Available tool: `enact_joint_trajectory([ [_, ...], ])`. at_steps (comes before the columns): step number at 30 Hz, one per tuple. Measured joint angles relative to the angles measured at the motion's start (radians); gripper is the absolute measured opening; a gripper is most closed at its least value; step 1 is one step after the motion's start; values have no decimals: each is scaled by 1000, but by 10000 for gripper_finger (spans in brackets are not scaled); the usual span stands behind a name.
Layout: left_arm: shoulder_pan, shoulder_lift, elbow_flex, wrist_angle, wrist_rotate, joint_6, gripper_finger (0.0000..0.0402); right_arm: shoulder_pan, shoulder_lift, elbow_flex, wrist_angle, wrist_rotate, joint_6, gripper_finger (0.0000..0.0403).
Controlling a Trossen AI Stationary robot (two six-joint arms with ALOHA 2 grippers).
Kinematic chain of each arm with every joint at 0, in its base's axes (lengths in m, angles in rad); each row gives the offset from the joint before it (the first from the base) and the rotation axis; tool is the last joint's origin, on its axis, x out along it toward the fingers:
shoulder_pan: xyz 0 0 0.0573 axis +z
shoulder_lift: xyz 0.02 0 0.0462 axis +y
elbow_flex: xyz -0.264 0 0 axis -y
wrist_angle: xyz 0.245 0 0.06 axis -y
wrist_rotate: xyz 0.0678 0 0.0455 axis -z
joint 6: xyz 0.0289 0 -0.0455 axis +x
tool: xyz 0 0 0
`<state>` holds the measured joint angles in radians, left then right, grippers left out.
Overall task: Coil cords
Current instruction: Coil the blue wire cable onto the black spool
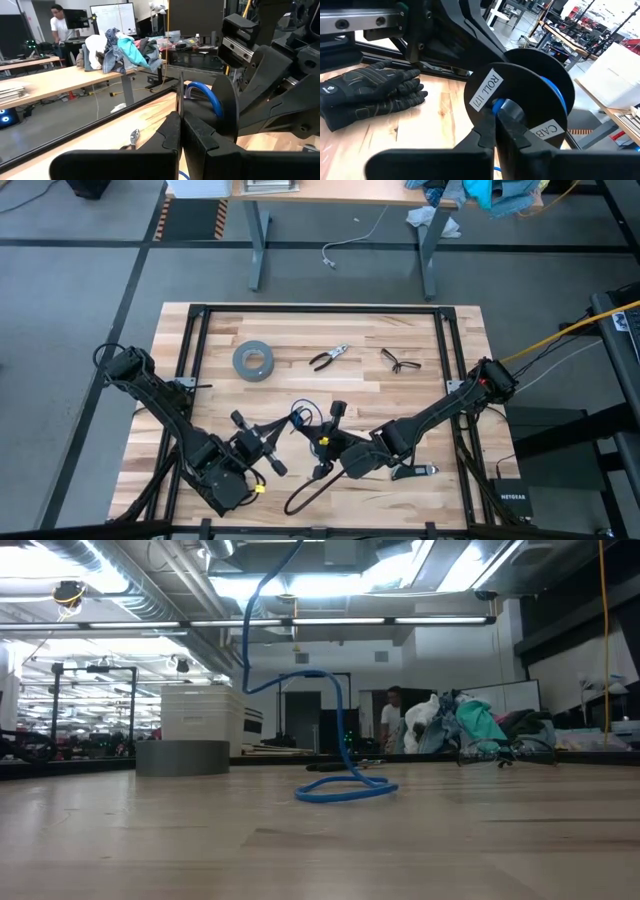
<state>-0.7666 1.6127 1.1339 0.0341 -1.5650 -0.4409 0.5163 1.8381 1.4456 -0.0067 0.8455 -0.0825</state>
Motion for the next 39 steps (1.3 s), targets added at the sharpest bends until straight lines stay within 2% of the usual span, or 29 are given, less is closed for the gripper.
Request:
enact_joint_trajectory([
  [39,-5,2,0,3,-4,-2,0,0,-16,0,-86,-73,94,1],
])
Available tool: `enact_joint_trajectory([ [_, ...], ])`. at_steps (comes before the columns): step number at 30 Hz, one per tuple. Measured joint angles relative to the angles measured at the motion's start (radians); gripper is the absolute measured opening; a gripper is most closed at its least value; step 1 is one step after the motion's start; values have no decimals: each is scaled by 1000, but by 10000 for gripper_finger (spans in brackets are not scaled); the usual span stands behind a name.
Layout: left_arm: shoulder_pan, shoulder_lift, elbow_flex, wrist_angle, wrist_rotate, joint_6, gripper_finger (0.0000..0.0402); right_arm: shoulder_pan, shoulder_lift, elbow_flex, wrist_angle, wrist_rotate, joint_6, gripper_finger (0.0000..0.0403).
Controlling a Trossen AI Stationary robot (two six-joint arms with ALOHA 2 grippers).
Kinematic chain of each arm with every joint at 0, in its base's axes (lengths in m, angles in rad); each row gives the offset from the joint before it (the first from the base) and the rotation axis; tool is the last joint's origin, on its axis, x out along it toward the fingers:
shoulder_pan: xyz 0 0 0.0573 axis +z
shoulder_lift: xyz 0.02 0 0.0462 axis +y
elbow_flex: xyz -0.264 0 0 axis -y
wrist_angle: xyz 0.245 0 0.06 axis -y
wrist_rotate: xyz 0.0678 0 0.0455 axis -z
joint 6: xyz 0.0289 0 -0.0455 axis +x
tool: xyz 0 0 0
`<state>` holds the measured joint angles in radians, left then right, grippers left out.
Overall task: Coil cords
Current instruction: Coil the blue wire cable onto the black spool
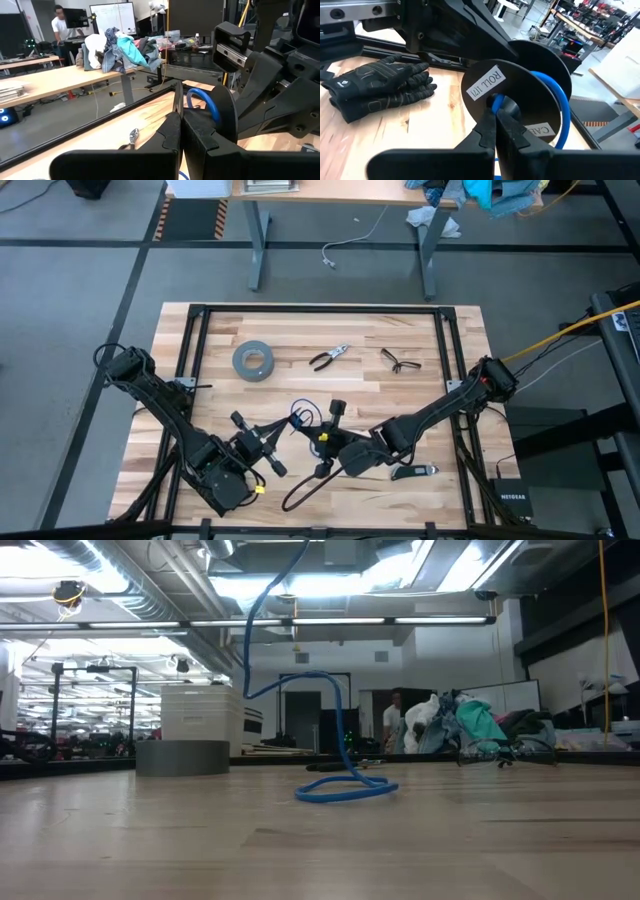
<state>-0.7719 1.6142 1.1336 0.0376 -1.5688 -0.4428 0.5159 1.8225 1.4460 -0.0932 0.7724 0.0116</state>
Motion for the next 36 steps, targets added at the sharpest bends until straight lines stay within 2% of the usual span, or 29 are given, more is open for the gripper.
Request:
enact_joint_trajectory([
  [9,0,0,0,-1,1,7,0,0,-6,0,-23,-36,34,0],
  [14,0,-5,3,11,-20,-5,0,-17,-4,-2,-69,-125,77,0],
  [18,0,-4,3,6,-12,-5,0,-26,-5,-2,-82,-138,97,0],
  [26,0,-4,2,4,-6,9,0,-26,-10,-2,-76,-114,88,19],
  [36,-1,-2,2,-1,-3,47,0,20,-25,0,-102,22,-19,54],
])
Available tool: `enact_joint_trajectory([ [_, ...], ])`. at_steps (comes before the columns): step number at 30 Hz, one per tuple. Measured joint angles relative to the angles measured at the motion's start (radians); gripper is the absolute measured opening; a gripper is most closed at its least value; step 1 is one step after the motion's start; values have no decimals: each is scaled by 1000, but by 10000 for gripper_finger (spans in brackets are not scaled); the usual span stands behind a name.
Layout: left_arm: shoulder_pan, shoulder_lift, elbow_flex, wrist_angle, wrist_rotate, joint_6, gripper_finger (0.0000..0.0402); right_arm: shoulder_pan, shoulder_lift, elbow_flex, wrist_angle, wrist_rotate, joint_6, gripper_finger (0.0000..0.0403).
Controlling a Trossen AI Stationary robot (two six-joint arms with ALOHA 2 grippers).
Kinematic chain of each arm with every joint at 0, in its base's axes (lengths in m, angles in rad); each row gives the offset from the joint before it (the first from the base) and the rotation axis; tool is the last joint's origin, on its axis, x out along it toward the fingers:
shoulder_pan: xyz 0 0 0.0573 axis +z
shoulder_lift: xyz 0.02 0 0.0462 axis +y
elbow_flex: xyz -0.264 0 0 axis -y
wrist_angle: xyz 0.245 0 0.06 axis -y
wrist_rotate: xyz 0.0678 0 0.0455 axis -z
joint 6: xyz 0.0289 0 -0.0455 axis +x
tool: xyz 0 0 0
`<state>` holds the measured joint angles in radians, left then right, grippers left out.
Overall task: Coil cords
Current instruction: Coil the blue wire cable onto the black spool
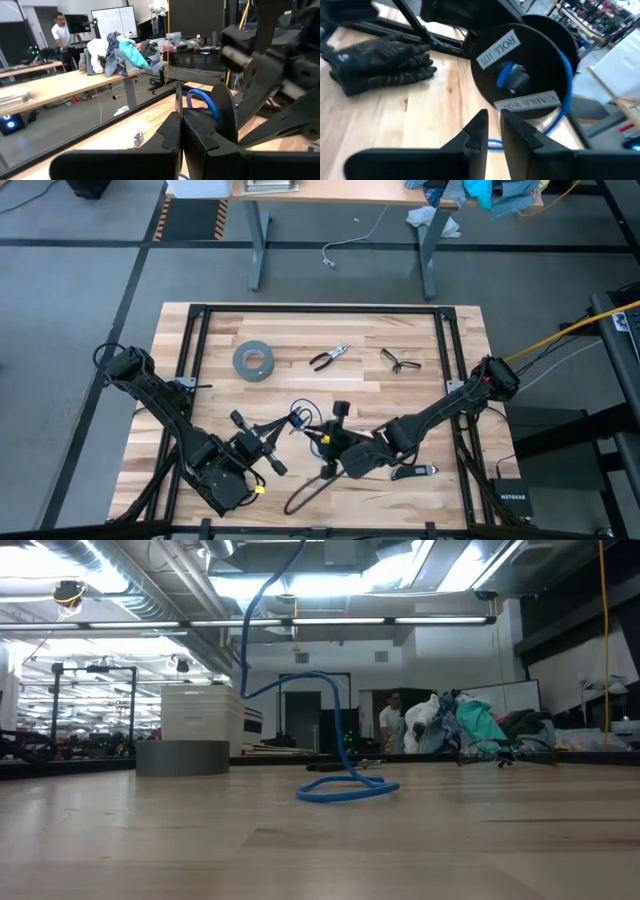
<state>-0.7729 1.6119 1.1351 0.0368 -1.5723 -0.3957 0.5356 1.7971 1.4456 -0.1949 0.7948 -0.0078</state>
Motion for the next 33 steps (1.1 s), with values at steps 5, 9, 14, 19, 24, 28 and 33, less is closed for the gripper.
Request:
enact_joint_trajectory([
  [5,-14,0,0,1,1,81,0,31,-62,1,-49,25,-54,68],
  [9,-28,0,0,1,8,192,0,34,-95,1,-69,-48,-152,81],
  [14,-39,0,-1,8,60,292,0,14,-91,1,-53,-162,-245,108],
  [19,-39,0,-1,8,104,305,0,-4,-70,1,-42,-158,-265,129],
  [24,-39,1,-1,8,106,320,0,-6,-68,1,-33,-162,-286,124],
  [28,-38,1,-1,8,110,320,0,-8,-67,1,-32,-183,-286,102],
  [33,-37,1,-1,9,135,324,0,-8,-67,1,-32,-202,-286,63],
])
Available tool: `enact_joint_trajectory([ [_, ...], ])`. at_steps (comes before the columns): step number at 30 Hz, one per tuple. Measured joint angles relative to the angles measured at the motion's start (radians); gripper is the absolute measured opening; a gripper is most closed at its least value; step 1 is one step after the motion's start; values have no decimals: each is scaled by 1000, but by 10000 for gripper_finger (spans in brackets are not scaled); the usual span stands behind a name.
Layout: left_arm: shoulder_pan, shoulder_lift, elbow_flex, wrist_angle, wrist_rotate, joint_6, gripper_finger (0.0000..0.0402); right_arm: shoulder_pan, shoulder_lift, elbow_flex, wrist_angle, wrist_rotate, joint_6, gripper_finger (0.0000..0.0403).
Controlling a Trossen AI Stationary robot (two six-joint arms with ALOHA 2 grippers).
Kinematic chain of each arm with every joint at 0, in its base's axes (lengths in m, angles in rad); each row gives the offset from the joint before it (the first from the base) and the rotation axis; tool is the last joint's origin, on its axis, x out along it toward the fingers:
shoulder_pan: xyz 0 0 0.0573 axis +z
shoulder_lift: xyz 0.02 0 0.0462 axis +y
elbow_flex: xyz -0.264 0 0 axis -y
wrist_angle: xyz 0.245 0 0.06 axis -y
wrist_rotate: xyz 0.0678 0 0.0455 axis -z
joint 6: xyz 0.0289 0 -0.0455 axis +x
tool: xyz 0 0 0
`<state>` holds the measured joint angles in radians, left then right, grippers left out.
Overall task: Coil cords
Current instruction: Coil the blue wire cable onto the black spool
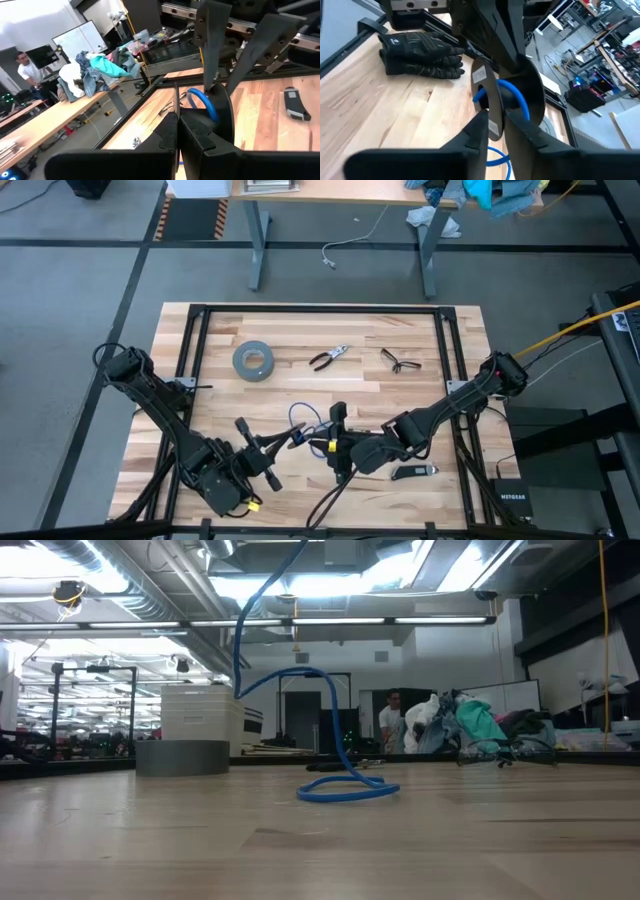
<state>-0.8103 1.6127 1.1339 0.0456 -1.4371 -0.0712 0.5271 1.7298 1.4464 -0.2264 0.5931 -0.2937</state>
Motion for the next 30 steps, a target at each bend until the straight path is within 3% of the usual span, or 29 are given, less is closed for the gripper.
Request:
enact_joint_trajectory([
  [13,5,0,0,24,25,29,0,-12,3,0,36,-92,9,8],
  [23,5,0,0,22,28,34,3,-12,3,0,36,-132,25,6],
  [27,5,0,0,25,43,43,27,-12,3,0,31,-156,28,4],
  [30,-1,0,0,25,64,60,71,-12,3,0,23,-167,33,3],
])
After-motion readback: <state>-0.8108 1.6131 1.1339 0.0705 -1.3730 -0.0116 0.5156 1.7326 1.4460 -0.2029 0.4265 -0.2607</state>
